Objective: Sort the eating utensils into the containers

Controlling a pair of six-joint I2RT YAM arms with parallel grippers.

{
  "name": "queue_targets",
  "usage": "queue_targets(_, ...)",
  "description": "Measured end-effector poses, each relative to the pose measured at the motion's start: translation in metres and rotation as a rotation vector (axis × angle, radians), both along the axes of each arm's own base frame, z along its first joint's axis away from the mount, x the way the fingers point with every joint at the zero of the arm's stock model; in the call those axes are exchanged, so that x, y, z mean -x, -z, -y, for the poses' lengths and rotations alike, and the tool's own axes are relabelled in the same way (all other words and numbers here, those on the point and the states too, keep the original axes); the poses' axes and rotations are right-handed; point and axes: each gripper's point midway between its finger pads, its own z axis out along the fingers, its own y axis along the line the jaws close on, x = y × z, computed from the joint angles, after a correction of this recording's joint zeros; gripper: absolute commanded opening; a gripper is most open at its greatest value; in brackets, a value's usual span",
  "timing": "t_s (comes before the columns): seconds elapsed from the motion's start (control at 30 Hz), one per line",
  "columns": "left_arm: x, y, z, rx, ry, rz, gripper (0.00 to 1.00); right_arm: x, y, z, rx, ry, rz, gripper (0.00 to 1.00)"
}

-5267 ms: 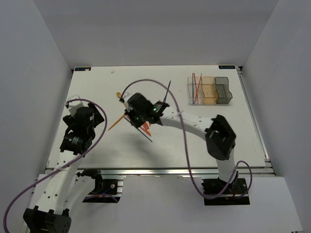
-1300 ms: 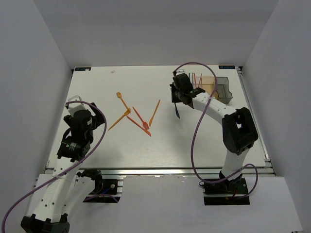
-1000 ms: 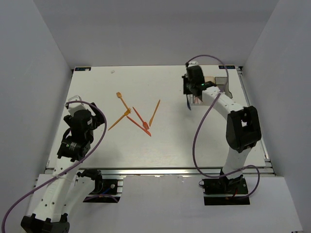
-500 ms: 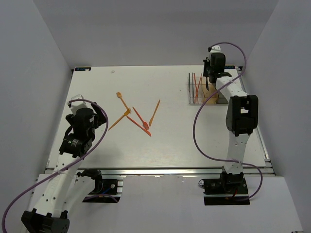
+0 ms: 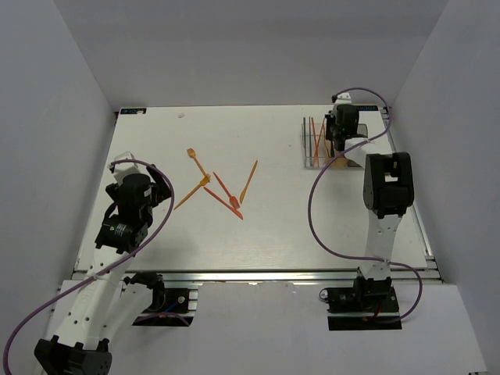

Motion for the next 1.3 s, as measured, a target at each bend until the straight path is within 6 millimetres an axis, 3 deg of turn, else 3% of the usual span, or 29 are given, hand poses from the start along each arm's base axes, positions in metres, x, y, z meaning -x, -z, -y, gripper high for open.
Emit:
queue_targets(0.03,0.0,0.0,0.0,0.0,0.0,0.0,0.98,0.007,0.008,0.001,0.0,0.006,-0.018,0.17)
queue_targets(0.07,0.0,0.0,0.0,0.0,0.0,0.0,0.98,0.013,0.016,0.003,-0.001,0.011,-0.036,0.4)
queue_targets(0.1,0.0,0.0,0.0,0.0,0.0,0.001,0.98,0.019,0.02,0.004,-0.005,0.018,-0.049,0.49)
queue_targets(0.17,0.0,0.0,0.0,0.0,0.0,0.001,0.98,0.024,0.021,0.006,-0.009,0.031,-0.059,0.56)
queue_targets(0.23,0.0,0.0,0.0,0.0,0.0,0.001,0.98,0.024,0.009,0.007,-0.018,0.041,-0.038,0.59)
queue_targets(0.27,0.0,0.0,0.0,0.0,0.0,0.001,0.98,0.024,-0.001,0.008,-0.021,0.046,-0.022,0.65)
queue_targets(0.4,0.0,-0.001,0.0,0.001,0.0,0.004,0.98,0.025,-0.056,0.007,-0.049,0.053,0.064,0.75)
queue_targets(0.47,0.001,-0.002,0.0,0.002,0.0,0.008,0.98,0.028,-0.091,0.004,-0.063,0.052,0.122,0.89)
queue_targets(0.57,0.001,-0.002,0.0,0.002,-0.001,0.009,0.98,0.039,-0.134,-0.006,-0.079,0.054,0.177,0.89)
queue_targets(0.63,0.001,-0.002,-0.001,0.001,-0.004,0.009,0.98,0.053,-0.154,-0.032,-0.094,0.03,0.187,0.89)
queue_targets(0.7,0.001,-0.002,-0.003,-0.002,-0.015,0.01,0.98,0.074,-0.161,-0.077,-0.107,-0.037,0.166,0.89)
queue_targets(0.83,0.002,-0.001,-0.008,-0.009,-0.048,0.004,0.98,0.128,-0.135,-0.193,-0.136,-0.262,0.049,0.86)
queue_targets(0.93,0.003,-0.001,-0.011,-0.013,-0.068,0.006,0.98,0.182,-0.084,-0.273,-0.099,-0.446,-0.094,0.73)
queue_targets(1.0,0.003,-0.001,-0.012,-0.015,-0.076,0.007,0.98,0.214,-0.046,-0.309,-0.057,-0.533,-0.192,0.64)
queue_targets(1.07,0.004,-0.002,-0.014,-0.017,-0.084,0.01,0.98,0.24,-0.01,-0.33,-0.013,-0.589,-0.281,0.54)
queue_targets(1.17,0.005,-0.003,-0.015,-0.017,-0.093,0.017,0.98,0.271,0.028,-0.344,0.041,-0.65,-0.383,0.5)
queue_targets(1.3,0.005,-0.004,-0.015,-0.014,-0.094,0.022,0.98,0.289,0.04,-0.364,0.085,-0.725,-0.421,0.49)
